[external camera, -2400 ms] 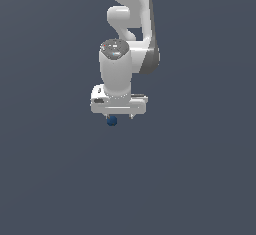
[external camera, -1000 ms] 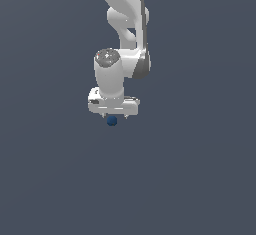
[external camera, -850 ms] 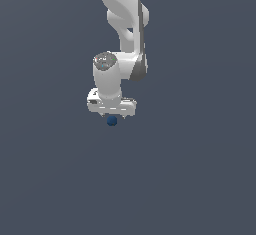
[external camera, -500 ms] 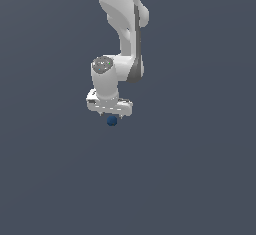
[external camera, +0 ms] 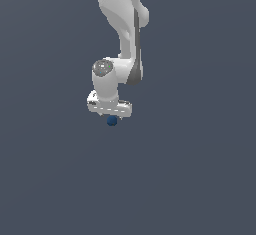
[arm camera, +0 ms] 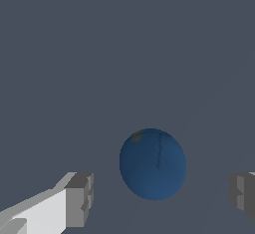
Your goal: Pick up the object and move it to a goal position.
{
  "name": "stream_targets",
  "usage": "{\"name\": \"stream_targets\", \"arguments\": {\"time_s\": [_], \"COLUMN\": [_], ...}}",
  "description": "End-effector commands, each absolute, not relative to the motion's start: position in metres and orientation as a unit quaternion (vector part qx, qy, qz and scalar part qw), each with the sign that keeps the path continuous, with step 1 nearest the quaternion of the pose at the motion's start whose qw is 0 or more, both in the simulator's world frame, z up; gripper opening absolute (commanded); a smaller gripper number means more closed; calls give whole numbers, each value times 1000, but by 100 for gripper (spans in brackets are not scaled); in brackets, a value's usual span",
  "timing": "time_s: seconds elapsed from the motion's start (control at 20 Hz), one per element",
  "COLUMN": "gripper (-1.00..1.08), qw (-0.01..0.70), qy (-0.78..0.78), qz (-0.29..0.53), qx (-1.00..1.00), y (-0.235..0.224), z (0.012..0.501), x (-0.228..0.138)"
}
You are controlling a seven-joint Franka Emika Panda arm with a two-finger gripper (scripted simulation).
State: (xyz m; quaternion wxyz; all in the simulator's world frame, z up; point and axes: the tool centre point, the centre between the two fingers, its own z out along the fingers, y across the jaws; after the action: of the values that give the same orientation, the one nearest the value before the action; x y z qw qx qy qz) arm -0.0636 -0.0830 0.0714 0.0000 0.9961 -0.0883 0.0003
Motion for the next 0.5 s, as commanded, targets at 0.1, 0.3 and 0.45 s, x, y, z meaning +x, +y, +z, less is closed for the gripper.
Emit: {"name": "stream_targets", "arguments": {"time_s": [0.1,0.3,0.45], "gripper": [100,100,100], "qw": [0,0,0], "qy": [-89,-89,-89], "qz": [0,0,0], "qx": [996,996,996], "y": [-83,-83,-83], "z": [50,35,31], "x": [-65,-65,-65]}}
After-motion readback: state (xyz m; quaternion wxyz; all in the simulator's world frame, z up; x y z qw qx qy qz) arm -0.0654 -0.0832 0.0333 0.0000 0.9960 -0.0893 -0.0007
